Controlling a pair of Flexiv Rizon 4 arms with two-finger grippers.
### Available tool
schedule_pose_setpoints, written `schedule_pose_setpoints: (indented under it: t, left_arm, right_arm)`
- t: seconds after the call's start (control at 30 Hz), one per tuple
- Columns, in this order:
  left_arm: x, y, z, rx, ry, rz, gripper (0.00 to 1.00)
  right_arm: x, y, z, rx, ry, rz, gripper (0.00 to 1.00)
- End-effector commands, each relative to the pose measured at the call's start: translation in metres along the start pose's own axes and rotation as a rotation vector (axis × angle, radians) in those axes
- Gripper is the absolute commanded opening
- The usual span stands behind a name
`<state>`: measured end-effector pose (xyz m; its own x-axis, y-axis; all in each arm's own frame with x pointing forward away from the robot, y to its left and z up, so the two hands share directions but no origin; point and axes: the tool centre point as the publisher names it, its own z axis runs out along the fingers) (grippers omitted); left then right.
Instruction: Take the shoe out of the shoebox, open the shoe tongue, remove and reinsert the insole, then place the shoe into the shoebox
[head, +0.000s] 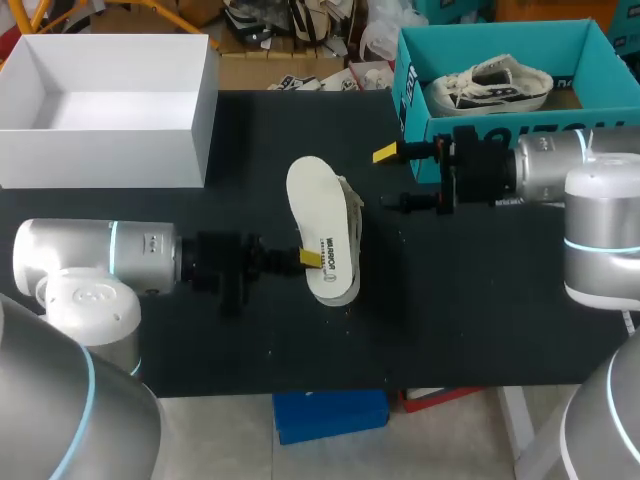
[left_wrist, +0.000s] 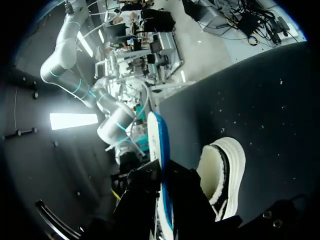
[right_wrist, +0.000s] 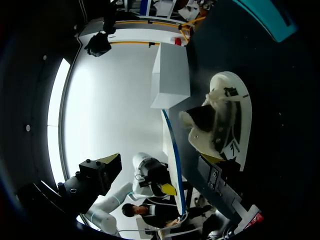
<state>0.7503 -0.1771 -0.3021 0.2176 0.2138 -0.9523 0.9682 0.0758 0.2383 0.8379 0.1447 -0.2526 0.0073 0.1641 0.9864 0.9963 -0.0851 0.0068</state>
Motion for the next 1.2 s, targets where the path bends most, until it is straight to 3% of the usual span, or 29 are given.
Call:
schedule_pose_setpoints:
  t: [0.03,0.43,0.7,0.97,1.03,1.07,1.2]
  left_arm:
    - [-0.002,0.016,0.009,0.007,-0.003,0.008,0.0]
    - [-0.011,0.019,0.012,0.02,-0.016,0.016,0.0]
    - [-0.011,0.019,0.012,0.02,-0.016,0.016,0.0]
    - [-0.011,0.019,0.012,0.02,-0.016,0.016,0.0]
    - [-0.011,0.019,0.012,0.02,-0.016,0.016,0.0]
    - [-0.011,0.019,0.012,0.02,-0.016,0.016,0.0]
    - [-0.011,0.019,0.012,0.02,-0.016,0.016,0.0]
  right_arm:
    - [0.0,0.0,0.001,-0.003,-0.001,0.0,1.0]
    - [0.0,0.0,0.001,-0.003,-0.001,0.0,1.0]
    - [0.006,0.004,0.019,0.053,0.042,-0.072,1.0]
    - [-0.001,-0.002,0.037,0.094,0.047,-0.088,1.0]
    - [-0.003,-0.005,0.042,0.1,0.046,-0.088,0.78]
    - [-0.004,-0.006,0.044,0.106,0.048,-0.089,0.77]
    - [-0.009,-0.012,0.052,0.115,0.05,-0.083,0.55]
